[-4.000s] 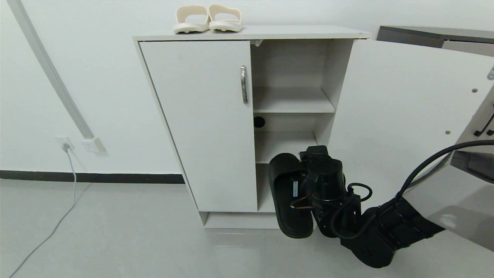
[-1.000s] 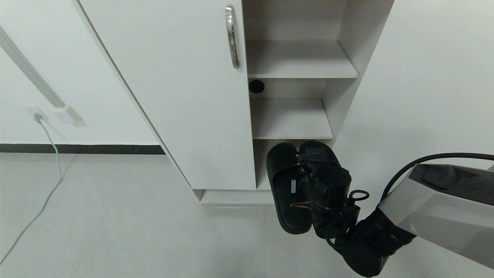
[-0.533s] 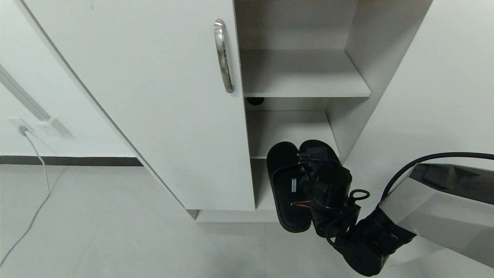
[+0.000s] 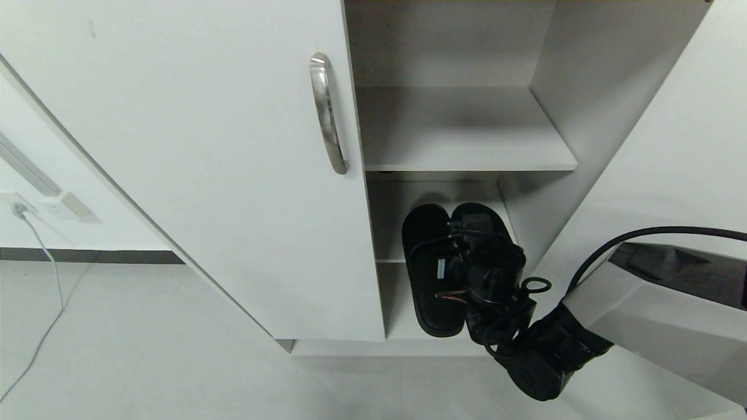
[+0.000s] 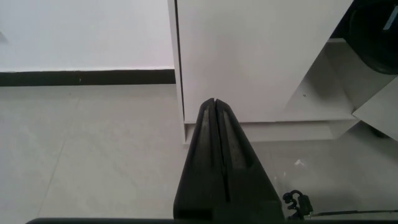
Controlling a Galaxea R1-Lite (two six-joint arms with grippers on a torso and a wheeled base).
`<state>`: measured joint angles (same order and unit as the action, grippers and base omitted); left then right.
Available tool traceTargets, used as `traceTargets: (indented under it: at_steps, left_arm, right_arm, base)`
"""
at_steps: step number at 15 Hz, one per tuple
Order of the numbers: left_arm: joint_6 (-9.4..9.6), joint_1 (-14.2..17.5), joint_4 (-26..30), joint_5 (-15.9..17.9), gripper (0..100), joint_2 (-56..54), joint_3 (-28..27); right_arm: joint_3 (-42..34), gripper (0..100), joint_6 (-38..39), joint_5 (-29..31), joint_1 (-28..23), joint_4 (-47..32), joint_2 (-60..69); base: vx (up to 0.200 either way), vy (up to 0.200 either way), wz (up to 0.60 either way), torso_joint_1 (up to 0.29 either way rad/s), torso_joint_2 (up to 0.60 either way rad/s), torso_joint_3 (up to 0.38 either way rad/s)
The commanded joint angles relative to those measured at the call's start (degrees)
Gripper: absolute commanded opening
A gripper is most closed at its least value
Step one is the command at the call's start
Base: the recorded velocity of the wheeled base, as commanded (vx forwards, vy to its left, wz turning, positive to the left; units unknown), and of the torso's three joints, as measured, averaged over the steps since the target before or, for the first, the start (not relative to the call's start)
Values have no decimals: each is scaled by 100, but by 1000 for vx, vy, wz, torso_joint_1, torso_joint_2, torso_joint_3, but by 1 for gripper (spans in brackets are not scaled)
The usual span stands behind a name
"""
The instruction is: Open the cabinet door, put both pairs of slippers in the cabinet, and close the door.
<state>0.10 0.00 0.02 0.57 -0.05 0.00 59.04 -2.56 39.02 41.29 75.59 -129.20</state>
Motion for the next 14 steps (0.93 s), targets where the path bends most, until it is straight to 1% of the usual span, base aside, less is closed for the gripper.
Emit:
traceTargets:
  at_steps: [1,3,6,8,11,14]
  left_arm:
    - [-1,0,-2,4,0,5,0]
    - [-1,0,-2,4,0,5,0]
    - [-1,0,-2,4,0,5,0]
    - [-1,0,-2,4,0,5,0]
    - [-1,0,-2,4,0,14,0]
    - [-1,0,-2,4,0,5,0]
  right_arm:
    - [389,0,1,0,-174,-150,-326]
    - [802,0,36,-9,-297,-555,-440]
    - [1620,0,36,-9,-367,-1135,-633]
    - [2094,0,36,-9,-429,-1381,-774]
    - [3061,0,36,-17,-569,-2005,-1020]
    - [3588,0,63,-35,-605,-2374,-1134]
  base:
    - [0,0,0,0,0,0]
    - [0,0,0,0,0,0]
    - [0,0,0,0,0,0]
    - [0,0,0,0,0,0]
    - [0,0,0,0,0,0]
    - [0,0,0,0,0,0]
